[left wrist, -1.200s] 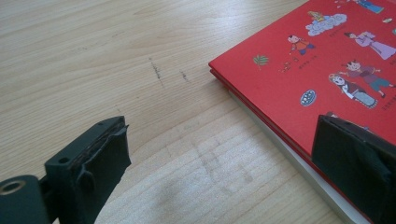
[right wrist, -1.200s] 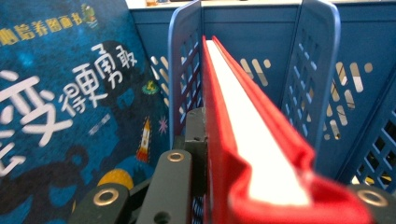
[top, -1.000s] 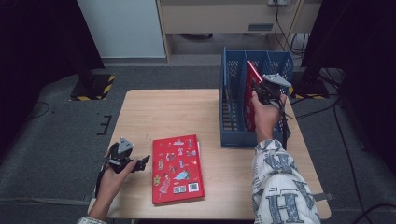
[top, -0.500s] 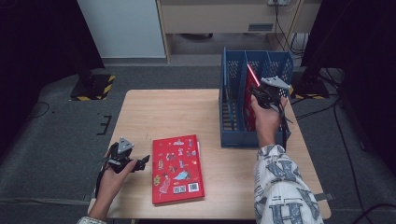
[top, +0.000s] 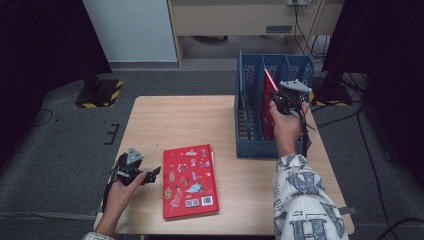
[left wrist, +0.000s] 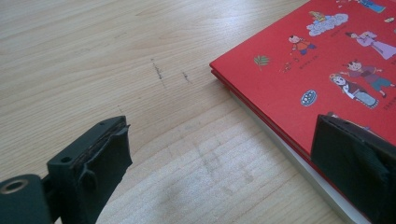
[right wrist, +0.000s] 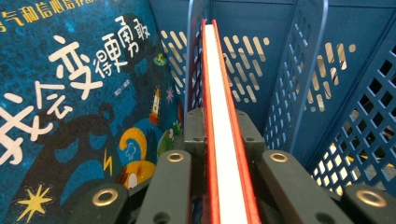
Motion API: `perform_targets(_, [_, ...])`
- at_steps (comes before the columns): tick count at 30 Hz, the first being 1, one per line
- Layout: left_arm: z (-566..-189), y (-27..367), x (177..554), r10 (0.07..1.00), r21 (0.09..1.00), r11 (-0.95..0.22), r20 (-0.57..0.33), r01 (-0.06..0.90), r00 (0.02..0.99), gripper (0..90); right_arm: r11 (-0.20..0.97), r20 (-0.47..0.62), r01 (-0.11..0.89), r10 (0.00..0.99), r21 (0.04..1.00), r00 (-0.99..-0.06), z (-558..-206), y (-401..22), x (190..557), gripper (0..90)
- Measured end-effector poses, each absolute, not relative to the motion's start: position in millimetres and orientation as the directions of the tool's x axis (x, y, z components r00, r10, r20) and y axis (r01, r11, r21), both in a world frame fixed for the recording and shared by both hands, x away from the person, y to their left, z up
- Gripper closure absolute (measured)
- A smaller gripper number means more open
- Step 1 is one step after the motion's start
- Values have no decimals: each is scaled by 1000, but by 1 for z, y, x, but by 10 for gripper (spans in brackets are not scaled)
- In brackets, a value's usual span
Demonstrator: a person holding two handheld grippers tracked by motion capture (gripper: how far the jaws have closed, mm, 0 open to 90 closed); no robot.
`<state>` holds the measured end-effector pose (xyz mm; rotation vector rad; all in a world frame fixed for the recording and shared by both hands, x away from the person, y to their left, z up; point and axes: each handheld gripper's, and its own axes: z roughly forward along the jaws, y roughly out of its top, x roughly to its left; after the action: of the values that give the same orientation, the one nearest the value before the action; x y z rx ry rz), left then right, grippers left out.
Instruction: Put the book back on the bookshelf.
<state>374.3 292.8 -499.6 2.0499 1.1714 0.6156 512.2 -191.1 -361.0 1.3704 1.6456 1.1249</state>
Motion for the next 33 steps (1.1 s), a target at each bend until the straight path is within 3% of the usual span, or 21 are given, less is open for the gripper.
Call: perform_targets(33, [-499,293,376,871,759,-358,61,544,487,44,101,-73,323,993,941,-97,-365,-183,546,797])
